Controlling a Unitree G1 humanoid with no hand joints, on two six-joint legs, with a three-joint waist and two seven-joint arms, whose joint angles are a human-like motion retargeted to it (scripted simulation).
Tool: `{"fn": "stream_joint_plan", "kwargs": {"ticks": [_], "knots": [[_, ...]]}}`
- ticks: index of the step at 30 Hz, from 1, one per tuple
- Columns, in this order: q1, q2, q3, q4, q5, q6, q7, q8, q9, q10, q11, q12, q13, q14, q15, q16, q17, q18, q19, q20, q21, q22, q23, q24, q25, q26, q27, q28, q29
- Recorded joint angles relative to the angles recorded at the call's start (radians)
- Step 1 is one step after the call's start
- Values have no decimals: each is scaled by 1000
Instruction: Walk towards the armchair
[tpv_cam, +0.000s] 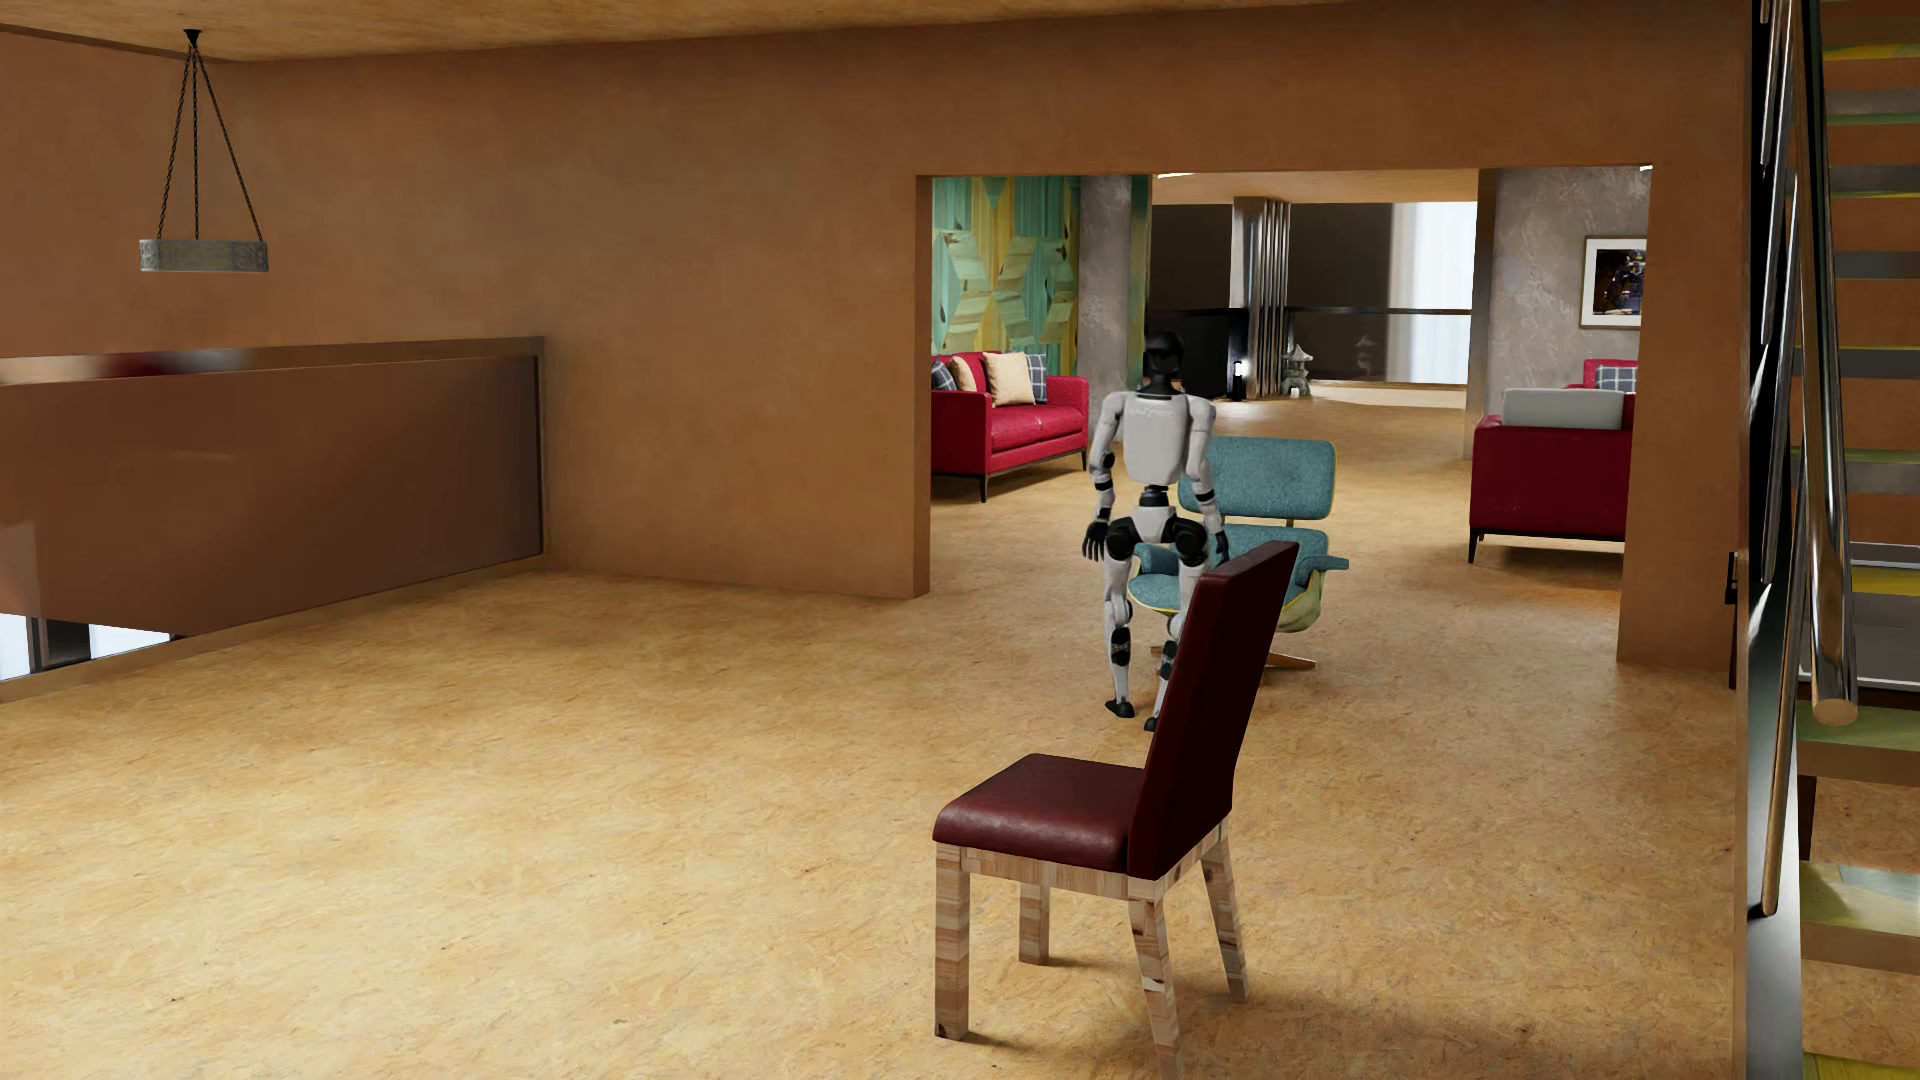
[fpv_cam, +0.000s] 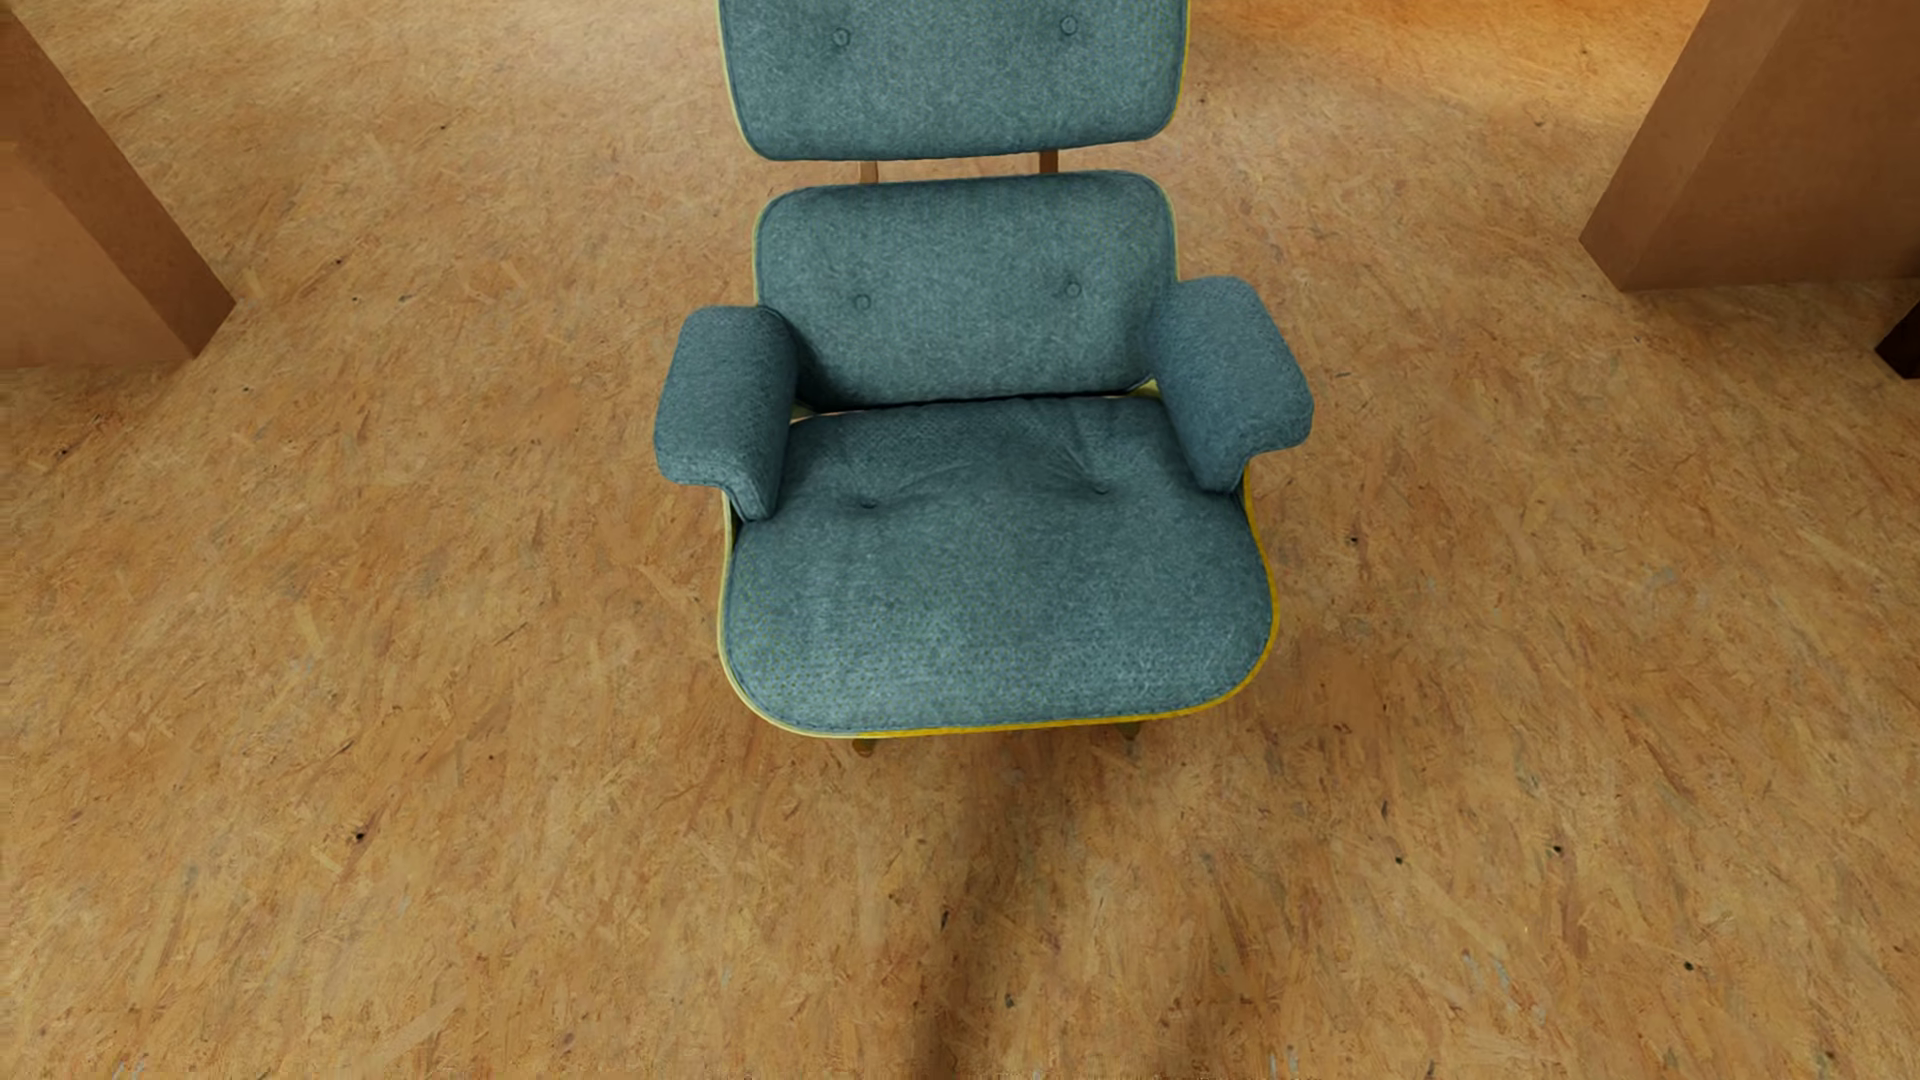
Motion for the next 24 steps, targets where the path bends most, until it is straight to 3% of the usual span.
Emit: {"fn": "stream_joint_plan", "kwargs": {"ticks": [4, 8, 10, 13, 18, 24], "knots": [[-15, -7, 11, -17, -8, -3, -15, -18, 11, -14, -5, -38, -38, 14, 4, -12, -7, 2, -2, -7, 54, -44, -15, 35, -14, -15, -31, 17, -3], [-34, -28, 14, -34, -13, -4, -23, -33, 24, -41, -18, -111, -67, 33, 20, 10, -18, 4, -4, -112, 104, -50, -50, 177, -13, -32, -61, -37, -7], [-46, -42, 14, -38, -12, -2, -22, -35, 30, -58, -28, -127, -85, 44, 32, 1, -21, 7, -5, -76, 119, -54, -62, 157, -6, -19, -59, -38, -9], [-58, -62, 12, -45, -10, 1, -15, -34, 38, -89, -47, -123, -101, 61, 52, -15, -27, 12, -4, 12, 137, -91, -70, 61, 3, -30, -50, 25, -19], [-68, -76, 13, -46, 4, 7, 3, -24, 37, -134, -99, -164, -108, 87, 86, 10, -33, 19, 3, -41, 170, -101, -50, 73, 18, -43, -3, 34, -5], [-79, -93, 11, -33, 18, 8, 28, -4, 33, -154, -127, -214, -84, 99, 106, 14, -39, 28, 12, -70, 179, -84, -46, 61, 26, -43, -4, 33, -6]]}}
